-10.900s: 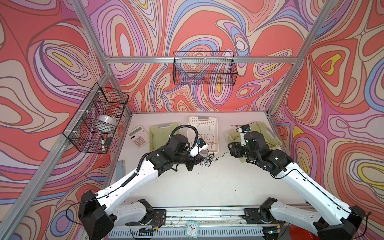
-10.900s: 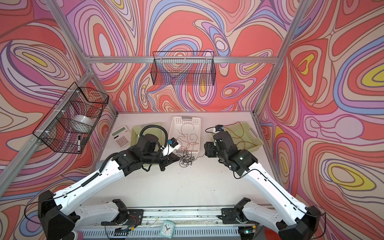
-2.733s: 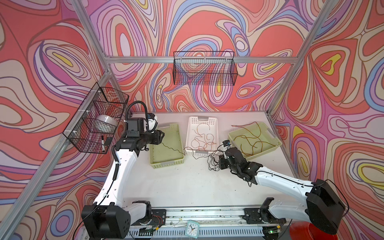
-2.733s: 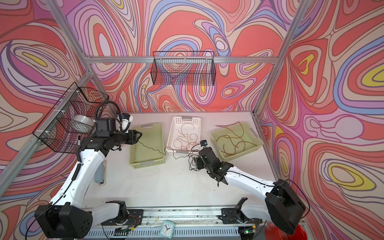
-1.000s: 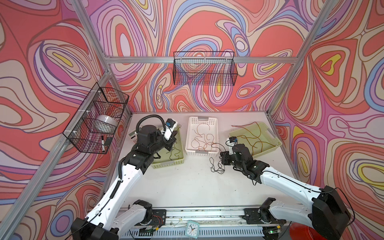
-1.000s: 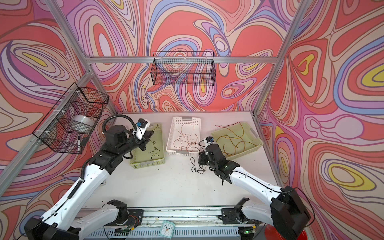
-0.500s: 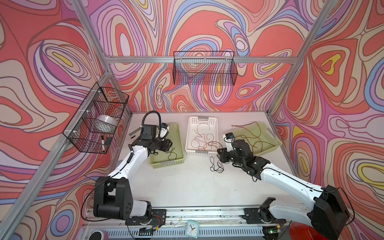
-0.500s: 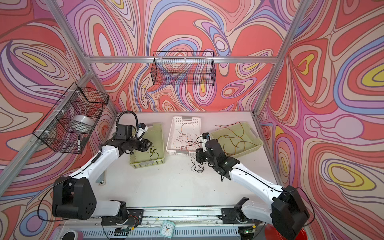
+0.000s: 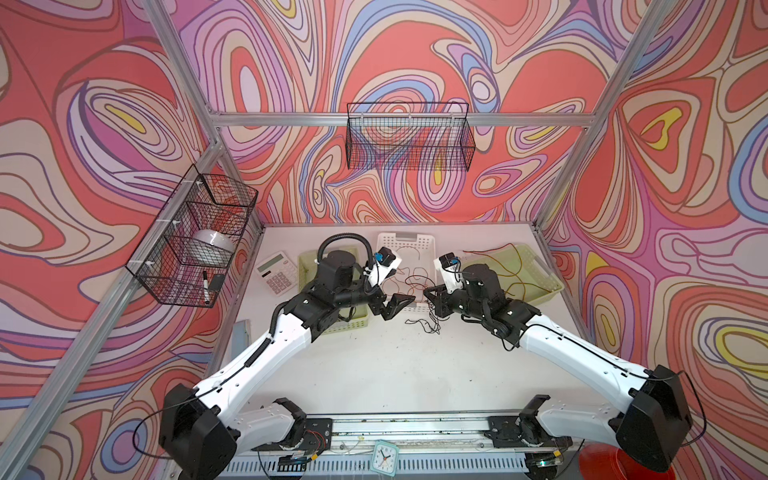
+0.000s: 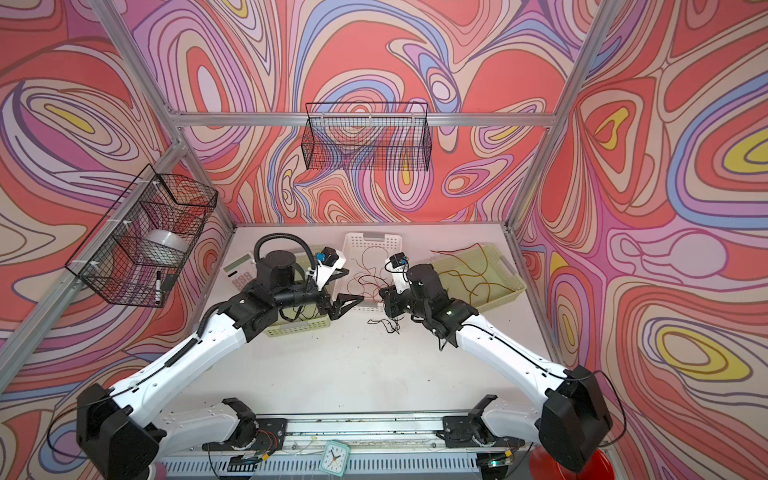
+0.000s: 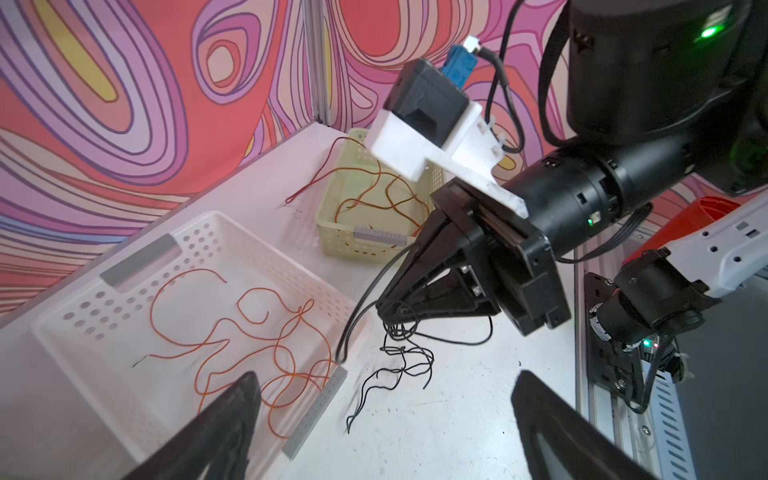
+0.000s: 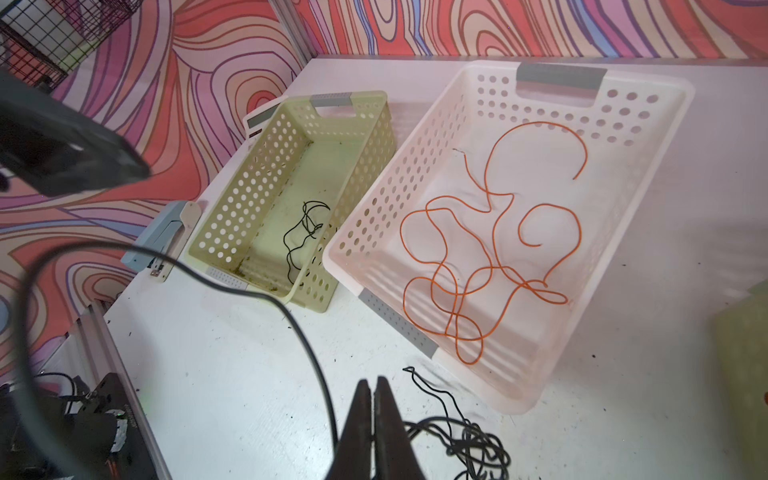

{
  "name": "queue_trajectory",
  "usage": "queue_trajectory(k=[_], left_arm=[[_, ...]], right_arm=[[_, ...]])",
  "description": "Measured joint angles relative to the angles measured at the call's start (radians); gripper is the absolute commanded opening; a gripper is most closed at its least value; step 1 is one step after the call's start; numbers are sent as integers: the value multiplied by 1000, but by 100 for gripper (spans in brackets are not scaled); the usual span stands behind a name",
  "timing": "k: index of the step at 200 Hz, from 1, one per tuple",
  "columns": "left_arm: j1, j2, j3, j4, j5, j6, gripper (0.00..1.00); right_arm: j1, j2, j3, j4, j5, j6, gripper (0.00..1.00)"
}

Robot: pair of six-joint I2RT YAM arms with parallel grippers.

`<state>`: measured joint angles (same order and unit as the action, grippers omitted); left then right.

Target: Untangle the cables

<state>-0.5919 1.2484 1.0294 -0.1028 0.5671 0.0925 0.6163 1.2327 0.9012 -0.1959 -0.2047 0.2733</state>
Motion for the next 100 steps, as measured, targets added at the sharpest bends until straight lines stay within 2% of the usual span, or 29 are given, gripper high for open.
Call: queue_trajectory(k=[12,20,31,44,49,62,71,81,100], left_arm=[[-21,58,27,3,-13,1,85],[-32,90,44,6,-21,3,72],[-43,131,72,5,-34,5,47],[-51,162,105,4,-47,8,11],[-55,168,116,5,-53,9,0],[-67,167,134,6,-68,13,0],[-82,165,150,3,-77,24,0],[-100,164,175,-10,-82,32,0],[-138,159,245,-73,-93,50,0]], right_arm=[[0,0,0,1,-17,-3,0],[0,0,0,1,-26,-5,0],[0,0,0,1,-35,-8,0],[0,-2,0,1,-42,-10,0],[0,-3,0,2,-44,-10,0],[0,-9,-7,13,-43,-9,0],[0,-18,-17,27,-42,-3,14],[0,-30,-35,52,-34,12,24],[0,-53,-81,122,-8,57,32]])
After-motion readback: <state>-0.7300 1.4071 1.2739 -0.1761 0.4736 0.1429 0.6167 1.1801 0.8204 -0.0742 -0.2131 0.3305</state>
